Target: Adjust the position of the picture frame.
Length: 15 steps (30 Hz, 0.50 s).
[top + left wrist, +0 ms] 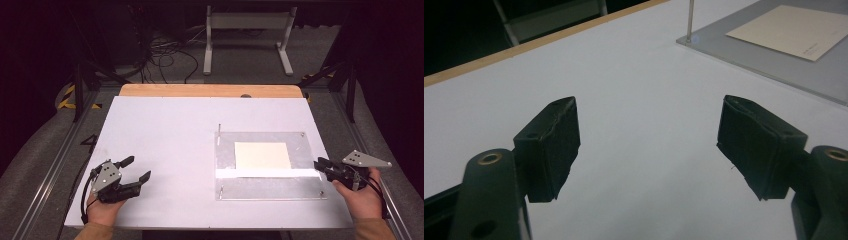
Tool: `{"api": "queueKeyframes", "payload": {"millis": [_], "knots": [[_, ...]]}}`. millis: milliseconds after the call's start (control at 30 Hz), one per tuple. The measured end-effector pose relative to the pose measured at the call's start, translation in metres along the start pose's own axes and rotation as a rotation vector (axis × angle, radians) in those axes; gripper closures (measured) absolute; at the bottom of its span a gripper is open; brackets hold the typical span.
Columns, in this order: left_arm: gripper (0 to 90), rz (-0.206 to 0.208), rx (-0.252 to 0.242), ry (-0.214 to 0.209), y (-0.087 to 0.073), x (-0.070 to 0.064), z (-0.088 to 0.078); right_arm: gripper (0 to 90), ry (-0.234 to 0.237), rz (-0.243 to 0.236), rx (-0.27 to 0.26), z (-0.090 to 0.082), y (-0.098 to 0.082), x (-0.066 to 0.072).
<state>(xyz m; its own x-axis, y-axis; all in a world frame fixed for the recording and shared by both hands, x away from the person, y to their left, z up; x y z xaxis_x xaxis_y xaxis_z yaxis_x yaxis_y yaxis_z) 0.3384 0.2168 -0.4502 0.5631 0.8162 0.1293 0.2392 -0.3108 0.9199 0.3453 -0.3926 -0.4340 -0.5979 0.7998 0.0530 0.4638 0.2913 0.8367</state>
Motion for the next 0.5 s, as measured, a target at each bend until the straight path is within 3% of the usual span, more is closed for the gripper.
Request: {"api": "queueKeyframes", "payload": {"millis": [33,100,267,500], "knots": [[25.1,0.000,0.001,-0.005,0.000,-0.001,0.001,73.6,0.000,0.000,0.000,0.000,0.000,0.000],[24.8,0.007,0.005,-0.008,0.001,-0.001,0.002,77.4,-0.016,0.025,0.056,0.001,-0.005,-0.002],[24.8,0.013,0.008,-0.014,0.001,-0.004,0.004,89.4,-0.041,0.020,0.151,0.002,-0.013,-0.004],[24.8,0.029,0.011,-0.023,0.002,-0.006,0.006,89.6,-0.087,0.056,0.223,0.004,-0.022,-0.008]]}}
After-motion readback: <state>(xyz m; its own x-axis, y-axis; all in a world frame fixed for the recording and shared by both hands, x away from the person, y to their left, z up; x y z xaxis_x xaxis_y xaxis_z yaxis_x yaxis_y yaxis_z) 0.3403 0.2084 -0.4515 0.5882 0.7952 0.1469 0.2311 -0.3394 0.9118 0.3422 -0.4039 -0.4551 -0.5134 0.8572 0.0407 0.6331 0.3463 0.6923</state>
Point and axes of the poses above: each handheld gripper's, and its own axes: z roughly forward along the jaws, y roughly out of its top, x roughly to its left, the point moved 4 cm from there along z, roughly forward along the jaws, and after that the axes turned 7 degrees about y, right-handed, at the moved point
